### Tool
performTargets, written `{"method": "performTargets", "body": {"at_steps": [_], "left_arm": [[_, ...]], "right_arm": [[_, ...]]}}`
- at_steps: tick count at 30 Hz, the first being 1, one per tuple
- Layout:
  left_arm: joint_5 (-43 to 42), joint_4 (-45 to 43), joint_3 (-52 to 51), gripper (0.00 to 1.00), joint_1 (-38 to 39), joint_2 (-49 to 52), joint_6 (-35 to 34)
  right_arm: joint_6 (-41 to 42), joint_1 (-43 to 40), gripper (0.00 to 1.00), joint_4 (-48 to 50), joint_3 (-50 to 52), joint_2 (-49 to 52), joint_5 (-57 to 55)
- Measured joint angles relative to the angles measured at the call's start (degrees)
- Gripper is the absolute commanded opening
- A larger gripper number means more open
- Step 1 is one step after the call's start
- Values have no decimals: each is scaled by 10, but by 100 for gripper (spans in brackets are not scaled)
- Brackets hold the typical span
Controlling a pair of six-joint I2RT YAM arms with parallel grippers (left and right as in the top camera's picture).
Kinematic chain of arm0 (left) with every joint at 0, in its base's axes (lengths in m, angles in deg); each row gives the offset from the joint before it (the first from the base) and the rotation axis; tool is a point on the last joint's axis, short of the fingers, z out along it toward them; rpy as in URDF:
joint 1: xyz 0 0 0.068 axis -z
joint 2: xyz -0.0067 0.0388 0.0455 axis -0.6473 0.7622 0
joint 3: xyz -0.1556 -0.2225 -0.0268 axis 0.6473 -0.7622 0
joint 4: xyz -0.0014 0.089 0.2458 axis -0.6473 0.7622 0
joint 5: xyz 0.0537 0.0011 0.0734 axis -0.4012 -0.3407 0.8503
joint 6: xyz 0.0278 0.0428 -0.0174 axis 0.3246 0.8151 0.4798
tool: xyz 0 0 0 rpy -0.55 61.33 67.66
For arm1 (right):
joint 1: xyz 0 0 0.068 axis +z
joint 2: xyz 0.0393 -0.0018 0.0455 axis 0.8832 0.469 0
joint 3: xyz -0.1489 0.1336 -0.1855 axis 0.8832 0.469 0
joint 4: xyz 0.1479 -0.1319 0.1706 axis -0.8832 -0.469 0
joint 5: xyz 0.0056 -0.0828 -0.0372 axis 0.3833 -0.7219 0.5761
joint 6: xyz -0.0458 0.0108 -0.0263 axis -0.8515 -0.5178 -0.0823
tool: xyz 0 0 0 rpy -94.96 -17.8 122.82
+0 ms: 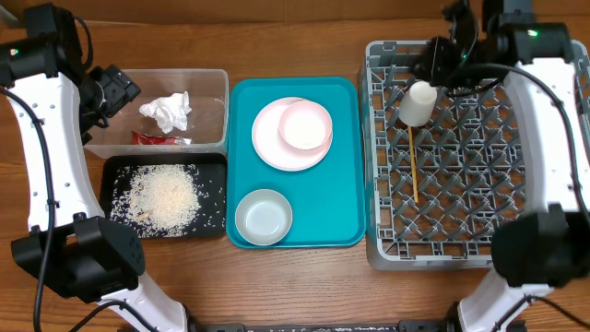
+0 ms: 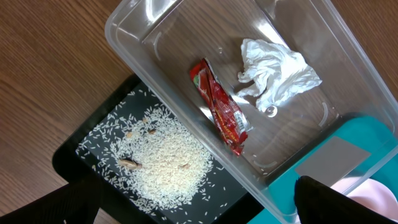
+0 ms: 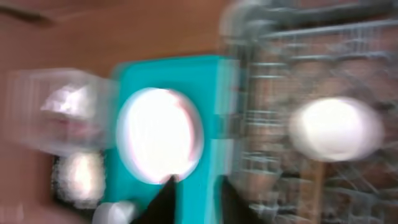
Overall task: Sort waste into correct bins and load items into the dishwasher
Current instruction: 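Open the right gripper and raise it away from the cup, then move the right gripper back over the pink bowl on the tray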
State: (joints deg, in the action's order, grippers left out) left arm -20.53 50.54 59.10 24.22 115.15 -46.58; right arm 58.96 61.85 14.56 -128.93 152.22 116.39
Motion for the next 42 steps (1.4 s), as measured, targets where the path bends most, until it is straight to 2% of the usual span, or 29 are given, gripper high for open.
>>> {"method": "performTargets", "body": {"at_steps": [1,5,11,14,17,19,24,25,26,27,32,42], "left_arm": [[0,0,0,100,0,0,0],[0,0,0,100,0,0,0],[0,0,0,100,0,0,0],[0,0,0,100,0,0,0],[0,0,0,100,0,0,0],[0,0,0,100,0,0,0],[0,0,0,100,0,0,0],[0,0,0,100,0,0,0],[0,0,0,100,0,0,0],[0,0,0,100,0,0,0],[0,0,0,100,0,0,0],[0,0,0,100,0,0,0]], "right_arm": [[4,2,61,0,-2,-7,28],[23,10,100,2,2,-14,111],[42,83,100,21,38,-10,138],[67,146,83,46,52,-9,99],[99,213,39,56,66,-9,20],[119,253,33,65,75,-9,-40],[142,350,31,139,115,-9,-197],[144,369,36,160,127,-9,-228],[148,382,48,177,137,-9,-249],[150,402,55,204,154,-9,-278],[152,444,56,307,221,-9,-367],[152,426,56,503,361,1,-434]]}}
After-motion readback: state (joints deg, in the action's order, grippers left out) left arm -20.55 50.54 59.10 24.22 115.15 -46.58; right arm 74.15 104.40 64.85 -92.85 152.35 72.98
